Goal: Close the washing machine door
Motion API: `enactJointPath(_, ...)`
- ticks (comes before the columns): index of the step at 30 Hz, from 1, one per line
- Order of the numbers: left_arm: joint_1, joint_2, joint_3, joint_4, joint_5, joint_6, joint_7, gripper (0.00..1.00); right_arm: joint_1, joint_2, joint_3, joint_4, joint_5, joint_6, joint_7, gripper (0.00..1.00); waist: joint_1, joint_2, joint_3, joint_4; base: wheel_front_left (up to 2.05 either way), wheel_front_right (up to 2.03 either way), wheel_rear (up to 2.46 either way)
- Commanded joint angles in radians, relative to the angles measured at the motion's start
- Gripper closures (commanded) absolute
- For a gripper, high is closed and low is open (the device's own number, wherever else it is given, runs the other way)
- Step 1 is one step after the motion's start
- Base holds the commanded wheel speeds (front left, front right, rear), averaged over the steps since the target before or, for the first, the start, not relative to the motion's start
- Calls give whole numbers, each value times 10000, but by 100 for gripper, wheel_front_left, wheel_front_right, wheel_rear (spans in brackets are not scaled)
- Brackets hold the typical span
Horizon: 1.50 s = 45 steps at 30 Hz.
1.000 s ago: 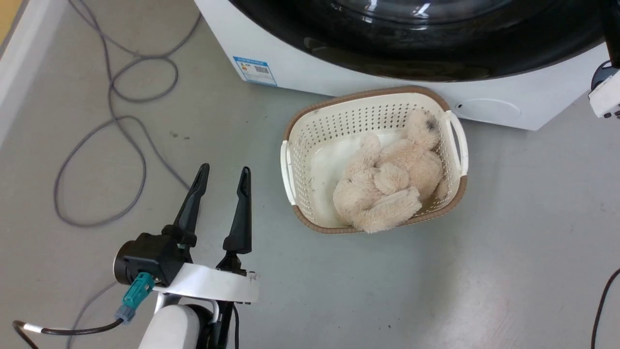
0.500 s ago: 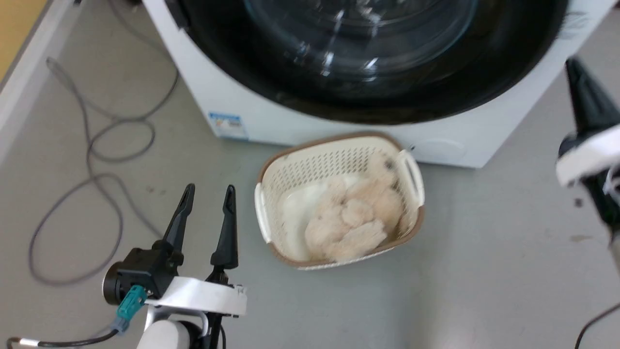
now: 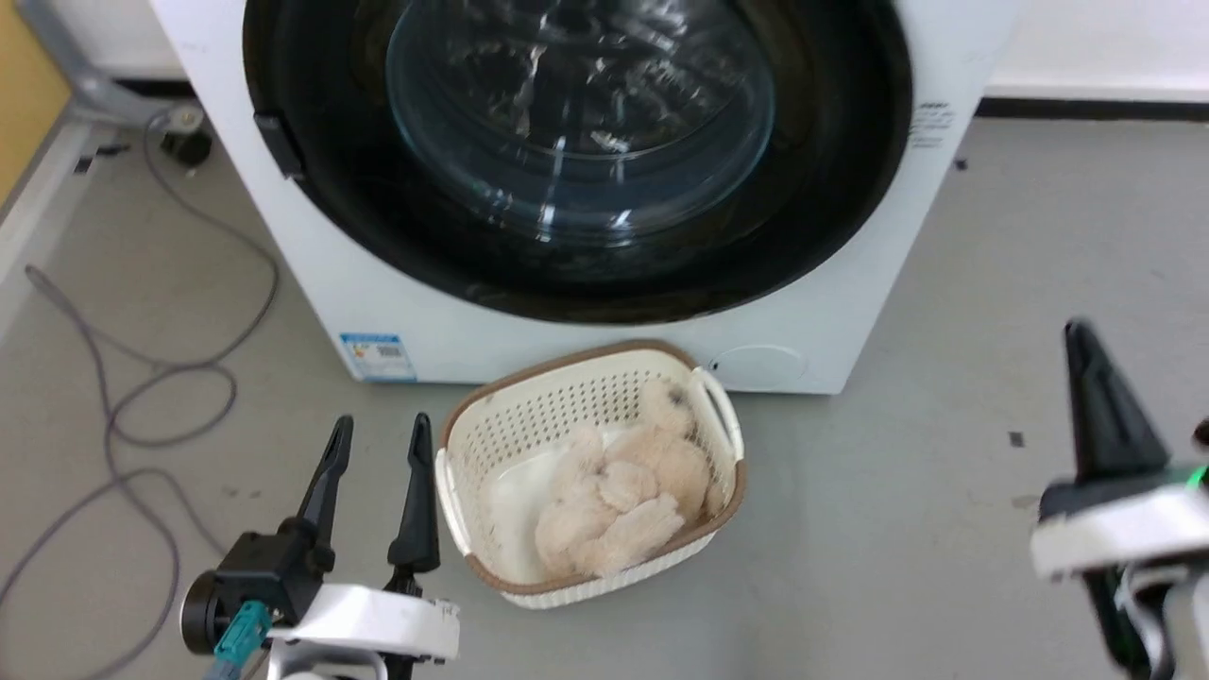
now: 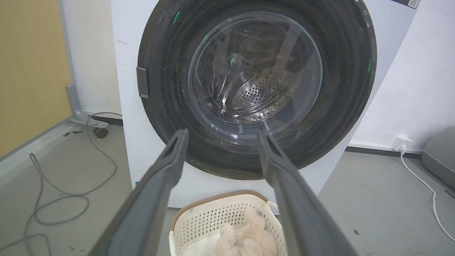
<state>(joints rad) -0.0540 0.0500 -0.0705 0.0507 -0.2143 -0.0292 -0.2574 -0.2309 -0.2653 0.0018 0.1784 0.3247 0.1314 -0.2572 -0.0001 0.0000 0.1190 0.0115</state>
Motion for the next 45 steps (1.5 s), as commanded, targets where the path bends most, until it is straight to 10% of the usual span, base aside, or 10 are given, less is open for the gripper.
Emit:
enactJointPath(1,156,3,43,-2,-16,24,-43,0,300,148,-71,-225,-205,-7,-43,100,1,0,-161,-150,0,0,0)
enactJointPath(7,542,3,191,78,28,-49,-44,0,1631,1005,-351,-1024,-1310,-7,-44,100,1,0,-419,-327,0,0,0)
enactJointPath(8,623,3,207,94,34,-64,-44,0,1781,1130,-394,-1059,-1430,-7,-44,87,1,0,-470,-337,0,0,0)
enactJointPath(9,702,3,217,98,41,-78,-44,0,1915,1252,-452,-1101,-1517,-7,-44,29,1,0,-517,-340,0,0,0)
enactJointPath(10,777,3,223,91,47,-87,-44,0,2040,1349,-506,-1141,-1617,-7,-44,0,1,0,-552,-341,0,0,0)
enactJointPath(32,1186,3,-44,5,247,41,-44,0,2893,1890,-618,-1380,-2087,-7,-45,0,1,0,-861,-209,0,0,0)
enactJointPath(33,1143,-2,-44,23,194,27,1,100,2819,1845,-615,-1314,-2025,0,1,100,1,0,-859,-207,0,0,0)
enactJointPath(45,1101,-2,-4,3,322,45,190,100,2781,1865,-573,-1338,-2102,-1,177,100,1,0,-881,-201,0,0,0)
